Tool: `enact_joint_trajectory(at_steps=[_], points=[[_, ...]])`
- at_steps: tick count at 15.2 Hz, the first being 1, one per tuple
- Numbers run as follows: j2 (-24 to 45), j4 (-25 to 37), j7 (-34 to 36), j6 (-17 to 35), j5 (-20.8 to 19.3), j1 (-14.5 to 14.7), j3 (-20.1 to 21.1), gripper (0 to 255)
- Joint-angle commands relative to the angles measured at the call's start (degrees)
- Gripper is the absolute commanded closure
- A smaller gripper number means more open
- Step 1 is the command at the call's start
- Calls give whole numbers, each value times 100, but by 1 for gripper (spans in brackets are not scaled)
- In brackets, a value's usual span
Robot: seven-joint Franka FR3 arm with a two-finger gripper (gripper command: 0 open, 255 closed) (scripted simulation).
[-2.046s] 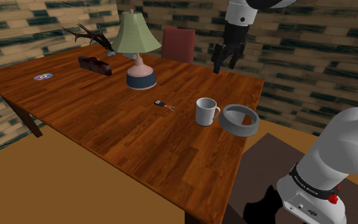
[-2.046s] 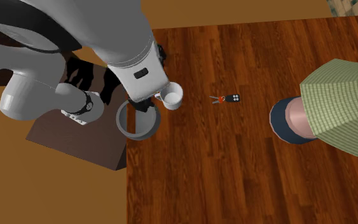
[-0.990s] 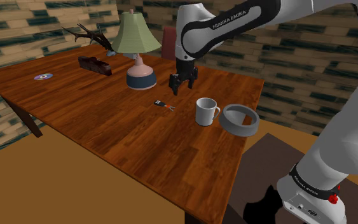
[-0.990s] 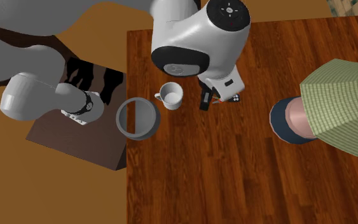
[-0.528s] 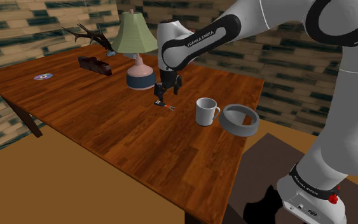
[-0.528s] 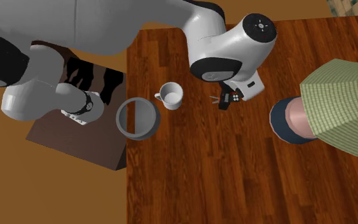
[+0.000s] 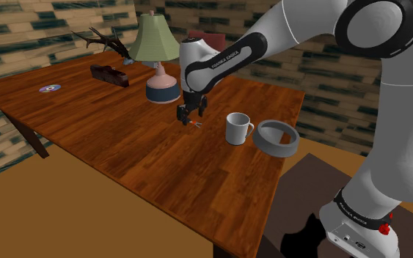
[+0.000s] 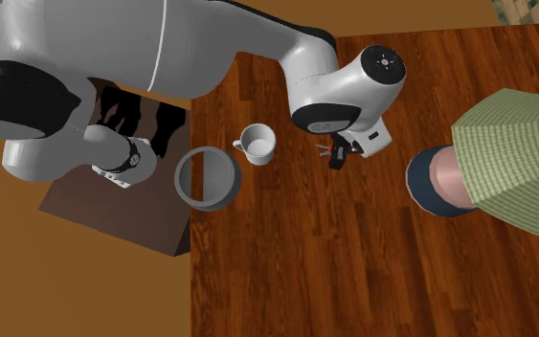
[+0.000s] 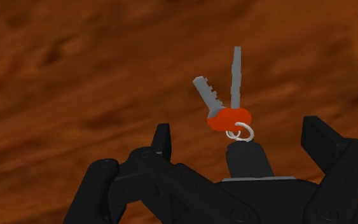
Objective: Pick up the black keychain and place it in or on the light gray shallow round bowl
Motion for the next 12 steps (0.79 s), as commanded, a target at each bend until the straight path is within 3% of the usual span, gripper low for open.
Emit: enact_joint_trajectory(at_steps=[1, 7, 8, 12], points=[[13, -35, -11, 50, -4, -11, -7, 0], [13, -34, -10, 49, -4, -11, -7, 0], [13, -34, -10, 49, -4, -11, -7, 255], [13, -28, -12, 44, -4, -11, -6, 255]])
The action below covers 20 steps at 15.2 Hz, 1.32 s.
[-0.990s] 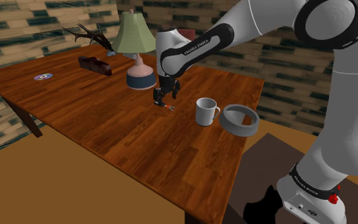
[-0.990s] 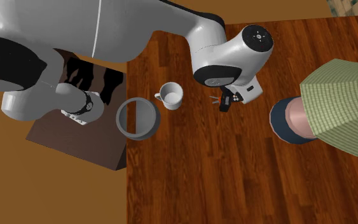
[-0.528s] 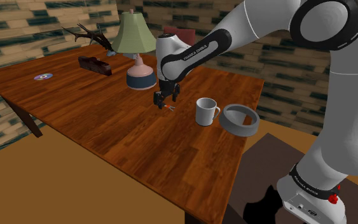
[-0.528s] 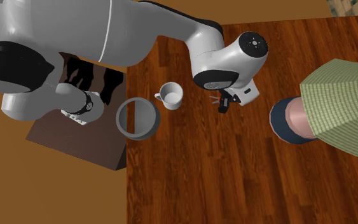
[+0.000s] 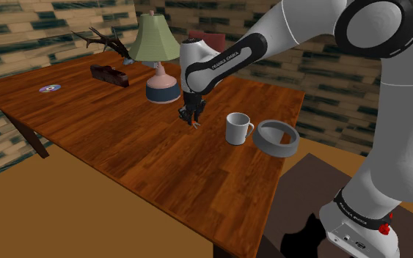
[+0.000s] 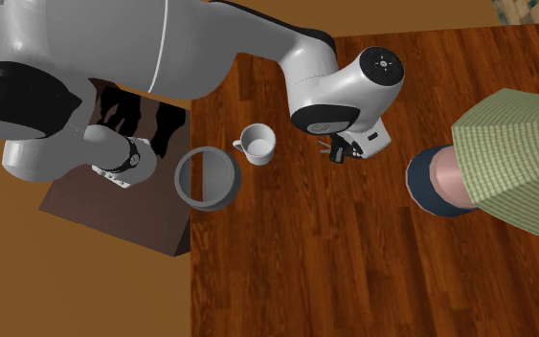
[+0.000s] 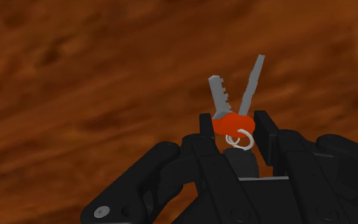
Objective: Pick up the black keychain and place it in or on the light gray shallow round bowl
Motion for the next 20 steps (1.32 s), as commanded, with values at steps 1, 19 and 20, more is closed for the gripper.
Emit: enact_joint_trajectory(at_steps=[1, 19, 20], points=[[4, -3, 0, -3, -2, -4, -5, 255], [-446, 466, -139, -907, 167, -40, 63, 255], [-470, 510, -147, -974, 176, -42, 66, 255]])
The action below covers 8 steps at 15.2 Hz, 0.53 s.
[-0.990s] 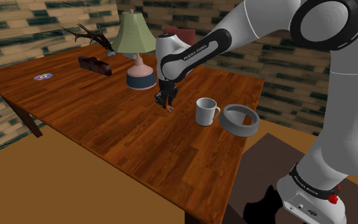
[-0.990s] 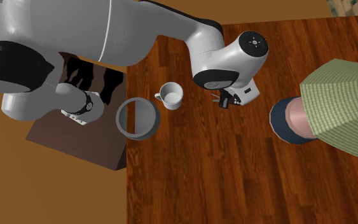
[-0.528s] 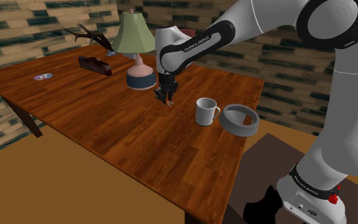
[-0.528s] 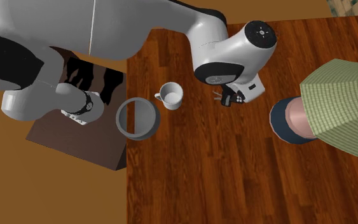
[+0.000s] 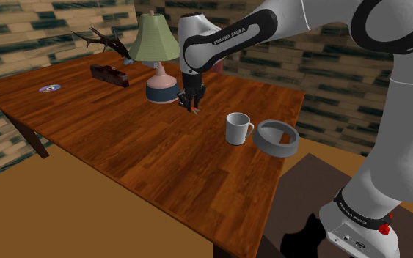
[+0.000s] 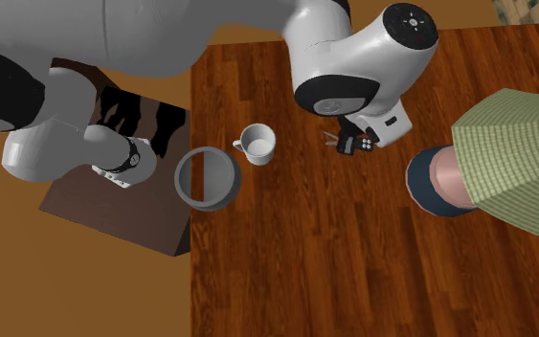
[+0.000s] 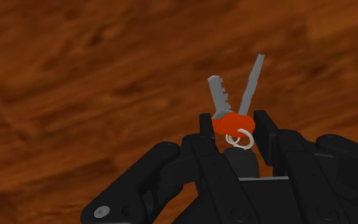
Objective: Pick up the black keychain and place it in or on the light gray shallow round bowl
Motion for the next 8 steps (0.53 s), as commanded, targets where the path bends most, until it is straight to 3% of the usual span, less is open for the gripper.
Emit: enact_joint_trajectory(at_steps=[1, 8], points=[[-46, 100, -16, -147, 20, 0, 8, 255], [-179, 461, -67, -636, 73, -2, 26, 255]])
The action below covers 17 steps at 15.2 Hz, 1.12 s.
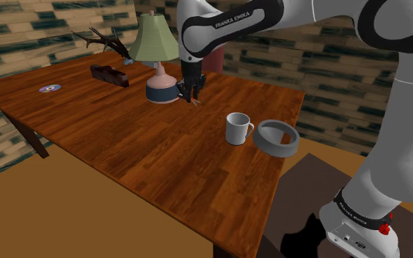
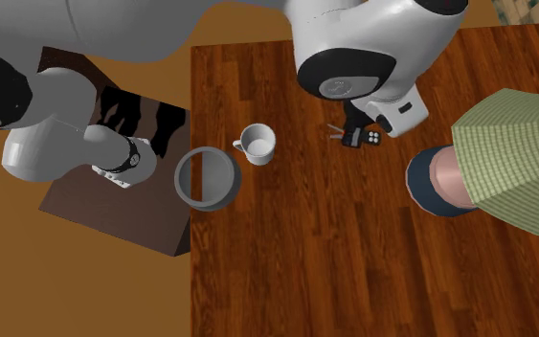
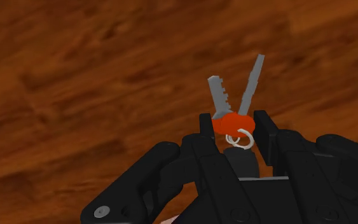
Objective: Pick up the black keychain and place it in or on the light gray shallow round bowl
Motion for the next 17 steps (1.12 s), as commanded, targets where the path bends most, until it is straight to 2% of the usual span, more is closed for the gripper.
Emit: enact_joint_trajectory(at_steps=[1, 9, 17], points=[[-6, 80, -15, -88, 7, -4, -1, 255], [-1855, -2239, -549, 454, 470, -328, -112, 255], [-3636, -4046, -1177, 514, 789, -432, -444, 255]])
